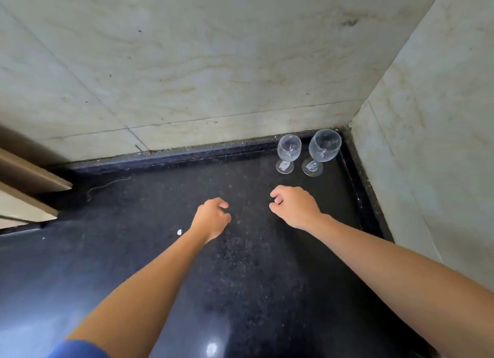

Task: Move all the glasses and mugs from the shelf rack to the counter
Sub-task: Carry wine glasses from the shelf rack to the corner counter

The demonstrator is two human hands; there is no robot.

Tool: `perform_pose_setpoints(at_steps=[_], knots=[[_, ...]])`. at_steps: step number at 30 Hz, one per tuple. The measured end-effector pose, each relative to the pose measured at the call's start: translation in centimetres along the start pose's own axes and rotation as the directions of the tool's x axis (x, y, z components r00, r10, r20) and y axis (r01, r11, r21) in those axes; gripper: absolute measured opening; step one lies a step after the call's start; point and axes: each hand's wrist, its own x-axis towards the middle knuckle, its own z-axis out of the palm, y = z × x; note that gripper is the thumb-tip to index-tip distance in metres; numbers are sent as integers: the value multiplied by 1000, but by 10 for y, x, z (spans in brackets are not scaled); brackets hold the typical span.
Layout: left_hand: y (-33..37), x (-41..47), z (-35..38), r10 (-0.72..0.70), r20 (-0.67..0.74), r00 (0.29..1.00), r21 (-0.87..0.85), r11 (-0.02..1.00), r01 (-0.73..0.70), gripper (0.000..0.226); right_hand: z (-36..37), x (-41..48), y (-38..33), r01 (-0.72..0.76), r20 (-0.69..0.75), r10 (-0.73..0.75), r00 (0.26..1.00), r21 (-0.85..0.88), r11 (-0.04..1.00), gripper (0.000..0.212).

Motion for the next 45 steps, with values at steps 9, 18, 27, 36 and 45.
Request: perform_pose_setpoints(at_steps=[9,18,27,36,45], knots=[[-152,-163,-44,-206,-279,938,40,973,226,37,68,-61,-143,567,278,-498,821,-296,769,36],[-311,-401,-28,-421,-523,741,-158,902,401,32,204,-235,-258,882,585,-660,470,-276,383,35],[-469,-663,55,-623,-577,528,-344,772,535,34,346,-478,-339,980,693,-712,116,-195,-30,35],[-577,-878,133,-819,-540,194,-651,553,521,29,478,-702,-407,932,744,-616,-260,26,-361,38],[-682,-1030,158,-908,-409,-88,-827,328,456,31,624,-883,-484,782,704,-435,-561,280,-557,34]])
